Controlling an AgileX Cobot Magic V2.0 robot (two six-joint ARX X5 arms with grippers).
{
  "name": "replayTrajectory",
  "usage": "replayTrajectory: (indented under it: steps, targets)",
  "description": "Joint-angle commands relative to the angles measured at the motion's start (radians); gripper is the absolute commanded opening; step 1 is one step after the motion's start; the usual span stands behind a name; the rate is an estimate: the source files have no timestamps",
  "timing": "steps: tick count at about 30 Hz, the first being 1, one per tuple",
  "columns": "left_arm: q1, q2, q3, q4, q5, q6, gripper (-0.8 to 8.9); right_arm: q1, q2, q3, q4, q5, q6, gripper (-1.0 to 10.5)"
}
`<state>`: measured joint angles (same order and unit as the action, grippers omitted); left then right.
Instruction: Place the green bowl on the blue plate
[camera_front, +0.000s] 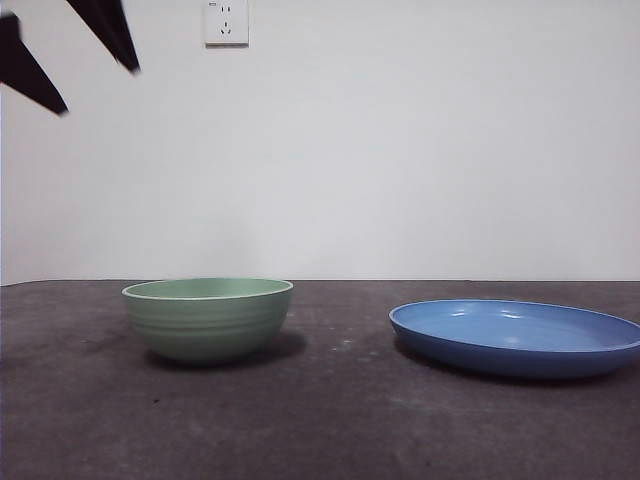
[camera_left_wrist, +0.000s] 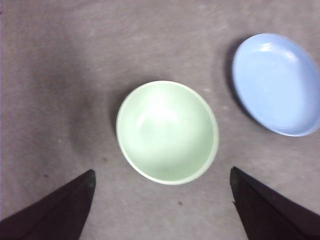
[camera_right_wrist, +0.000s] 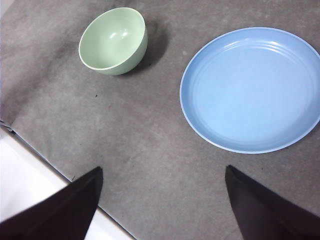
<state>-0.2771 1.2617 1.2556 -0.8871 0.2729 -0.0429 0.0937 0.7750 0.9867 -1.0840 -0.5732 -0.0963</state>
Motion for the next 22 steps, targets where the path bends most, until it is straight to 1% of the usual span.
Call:
replayTrajectory:
  steps: [1, 4, 9, 17, 22]
  targets:
    - [-0.015, 0.083, 0.032, 0.022, -0.044, 0.001, 4.33, 0.003, 0.008, 0.022, 0.009, -0.003, 0.011, 3.9]
    - [-0.024, 0.158, 0.032, 0.065, -0.061, 0.001, 4.33, 0.003, 0.008, 0.022, 0.009, -0.003, 0.011, 3.9]
    - [-0.034, 0.273, 0.032, 0.108, -0.117, 0.0, 4.32, 0.003, 0.008, 0.022, 0.009, -0.003, 0.011, 3.9]
    - [-0.035, 0.433, 0.032, 0.172, -0.124, -0.003, 4.32, 0.003, 0.008, 0.022, 0.009, -0.003, 0.011, 3.9]
    - [-0.035, 0.496, 0.032, 0.185, -0.126, -0.003, 4.24, 0.003, 0.008, 0.022, 0.01, -0.003, 0.011, 3.9]
